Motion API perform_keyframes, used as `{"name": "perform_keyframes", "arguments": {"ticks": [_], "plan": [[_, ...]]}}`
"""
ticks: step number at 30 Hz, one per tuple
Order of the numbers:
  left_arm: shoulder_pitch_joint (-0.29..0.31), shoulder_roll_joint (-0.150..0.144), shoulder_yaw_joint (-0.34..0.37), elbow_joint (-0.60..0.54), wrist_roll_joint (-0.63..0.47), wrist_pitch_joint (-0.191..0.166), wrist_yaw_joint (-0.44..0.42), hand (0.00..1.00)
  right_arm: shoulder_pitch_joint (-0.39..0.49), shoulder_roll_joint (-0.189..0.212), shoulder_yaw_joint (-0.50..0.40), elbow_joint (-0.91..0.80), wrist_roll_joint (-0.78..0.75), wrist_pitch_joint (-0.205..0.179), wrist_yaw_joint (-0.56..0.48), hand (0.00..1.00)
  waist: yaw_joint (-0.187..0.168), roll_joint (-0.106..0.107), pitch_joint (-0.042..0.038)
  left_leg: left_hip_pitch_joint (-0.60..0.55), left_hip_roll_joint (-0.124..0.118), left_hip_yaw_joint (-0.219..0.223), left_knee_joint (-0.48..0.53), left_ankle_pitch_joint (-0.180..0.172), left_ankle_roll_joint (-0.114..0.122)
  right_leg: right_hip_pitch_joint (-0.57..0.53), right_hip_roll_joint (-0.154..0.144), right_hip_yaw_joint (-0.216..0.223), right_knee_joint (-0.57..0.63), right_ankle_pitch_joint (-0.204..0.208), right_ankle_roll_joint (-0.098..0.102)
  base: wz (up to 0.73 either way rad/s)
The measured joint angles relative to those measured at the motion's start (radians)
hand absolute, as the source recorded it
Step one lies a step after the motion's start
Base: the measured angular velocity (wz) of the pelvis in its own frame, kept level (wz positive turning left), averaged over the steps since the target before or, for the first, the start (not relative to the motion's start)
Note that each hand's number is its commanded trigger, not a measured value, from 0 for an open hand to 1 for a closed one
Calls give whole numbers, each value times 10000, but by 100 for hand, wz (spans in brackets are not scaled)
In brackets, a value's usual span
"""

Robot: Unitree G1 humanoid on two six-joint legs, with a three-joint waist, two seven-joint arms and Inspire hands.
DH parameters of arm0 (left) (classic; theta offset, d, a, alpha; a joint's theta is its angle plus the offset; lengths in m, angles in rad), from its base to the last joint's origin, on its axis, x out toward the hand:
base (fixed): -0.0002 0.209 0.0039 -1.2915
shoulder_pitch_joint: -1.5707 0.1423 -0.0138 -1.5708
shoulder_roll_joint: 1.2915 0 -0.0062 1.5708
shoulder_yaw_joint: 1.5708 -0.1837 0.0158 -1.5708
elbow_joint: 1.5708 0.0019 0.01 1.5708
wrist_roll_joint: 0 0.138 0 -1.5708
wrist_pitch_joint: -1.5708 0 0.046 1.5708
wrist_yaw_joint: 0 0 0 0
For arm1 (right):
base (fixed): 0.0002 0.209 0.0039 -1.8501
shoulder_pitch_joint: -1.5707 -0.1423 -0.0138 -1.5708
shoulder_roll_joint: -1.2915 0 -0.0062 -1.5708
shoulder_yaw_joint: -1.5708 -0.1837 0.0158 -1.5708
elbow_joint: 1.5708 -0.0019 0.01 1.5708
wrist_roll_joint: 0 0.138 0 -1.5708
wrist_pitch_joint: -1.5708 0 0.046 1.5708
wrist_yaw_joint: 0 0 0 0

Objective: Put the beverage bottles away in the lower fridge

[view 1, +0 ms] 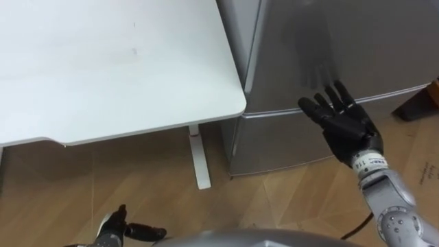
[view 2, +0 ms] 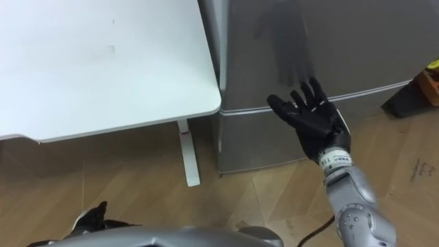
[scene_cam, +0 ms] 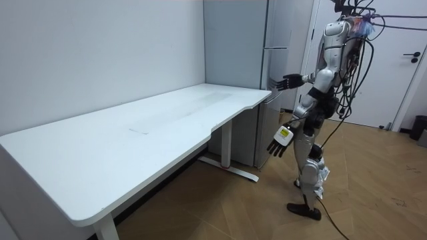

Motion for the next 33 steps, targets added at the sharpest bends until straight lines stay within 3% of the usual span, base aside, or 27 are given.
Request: {"name": "perform_keyframes", "arguments": {"ticks": [8, 19, 24, 26, 33], "plan": [[42, 104, 75, 48, -21, -34, 21, 0, -102, 2, 43, 484, -615, -186, 342, 0, -12, -209, 24, -93, 2, -94, 154, 3, -3, -7, -5, -29, -88, 54, 0, -1], [130, 119, 177, -221, -26, 8, -34, 0, -284, 80, 161, 2139, -1211, -371, 1438, 0, 16, -180, 8, -466, -25, -750, 426, 4, -1, 128, -62, -632, -267, 68, -19, 17], [32, -4, 174, -223, -25, 10, -34, 0, -531, 206, 1186, 2608, -1607, 323, 1962, 0, 336, -156, -28, -635, -88, -1143, 559, 6, 3, 208, -159, -1103, -296, 55, -3, 23], [38, -29, 176, -224, -244, 7, -6, 0, -555, 201, 1339, 2671, -1628, 385, 2036, 0, 515, -114, -21, -605, -106, -1165, 560, 11, 12, 257, -172, -1111, -295, 45, 12, 13], [106, -41, 174, -211, -411, 12, 98, 0, -842, 242, 1360, 3520, -1286, 653, 2058, 0, 563, -57, 20, -609, -222, -1604, 604, 4, 33, 584, -290, -1622, -446, 4, 72, 21]]}}
